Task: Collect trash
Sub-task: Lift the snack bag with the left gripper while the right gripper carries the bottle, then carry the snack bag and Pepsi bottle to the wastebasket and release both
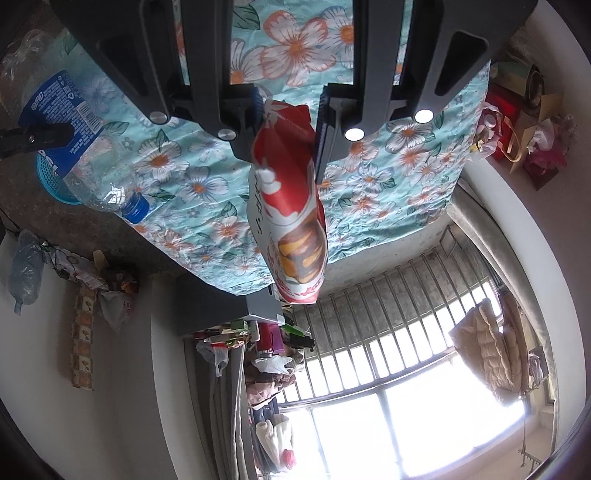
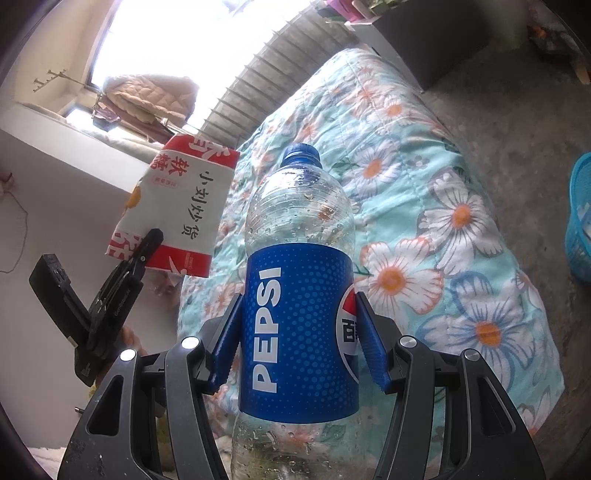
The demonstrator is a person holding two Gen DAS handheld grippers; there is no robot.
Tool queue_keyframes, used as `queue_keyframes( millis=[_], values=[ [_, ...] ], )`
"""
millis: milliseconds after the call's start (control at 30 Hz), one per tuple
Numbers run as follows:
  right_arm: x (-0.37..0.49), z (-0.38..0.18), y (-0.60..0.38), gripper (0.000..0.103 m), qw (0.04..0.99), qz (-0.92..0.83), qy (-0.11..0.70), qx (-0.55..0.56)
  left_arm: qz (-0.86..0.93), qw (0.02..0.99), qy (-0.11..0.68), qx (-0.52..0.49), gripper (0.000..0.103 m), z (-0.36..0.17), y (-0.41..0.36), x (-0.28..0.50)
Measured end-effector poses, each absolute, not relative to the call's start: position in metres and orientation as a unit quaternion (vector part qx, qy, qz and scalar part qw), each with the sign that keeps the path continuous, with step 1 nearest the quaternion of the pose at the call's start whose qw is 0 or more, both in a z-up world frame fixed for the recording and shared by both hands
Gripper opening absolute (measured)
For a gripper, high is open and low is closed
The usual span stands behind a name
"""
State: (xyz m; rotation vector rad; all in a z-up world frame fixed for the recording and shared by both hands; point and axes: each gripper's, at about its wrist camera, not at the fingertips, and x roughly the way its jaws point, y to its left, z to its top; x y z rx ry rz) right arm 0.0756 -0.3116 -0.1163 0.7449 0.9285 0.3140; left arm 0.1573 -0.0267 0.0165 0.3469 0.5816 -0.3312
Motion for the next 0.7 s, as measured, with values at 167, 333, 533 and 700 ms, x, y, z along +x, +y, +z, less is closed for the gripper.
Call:
queue_keyframes(
  millis=[167,333,533,700],
  values=[
    [0.060,-0.113,-0.322,0.055,0.821,0.148,0.420,0.357,-0.163,0.931,0.274,0.179,0.022,0.022,-0.033,0.148],
    [0.045,-0.110,-0.338,0.055,0.825,0.141,0.403,0.369,-0.171,0.930,0.265,0.188,0.022,0.026,-0.043,0.140],
    [0.026,-0.109,-0.364,0.055,0.831,0.122,0.378,0.389,-0.187,0.927,0.256,0.201,0.022,0.030,-0.065,0.130],
    [0.009,-0.113,-0.388,0.055,0.832,0.103,0.360,0.409,-0.206,0.921,0.251,0.213,0.022,0.031,-0.090,0.124]
  ],
)
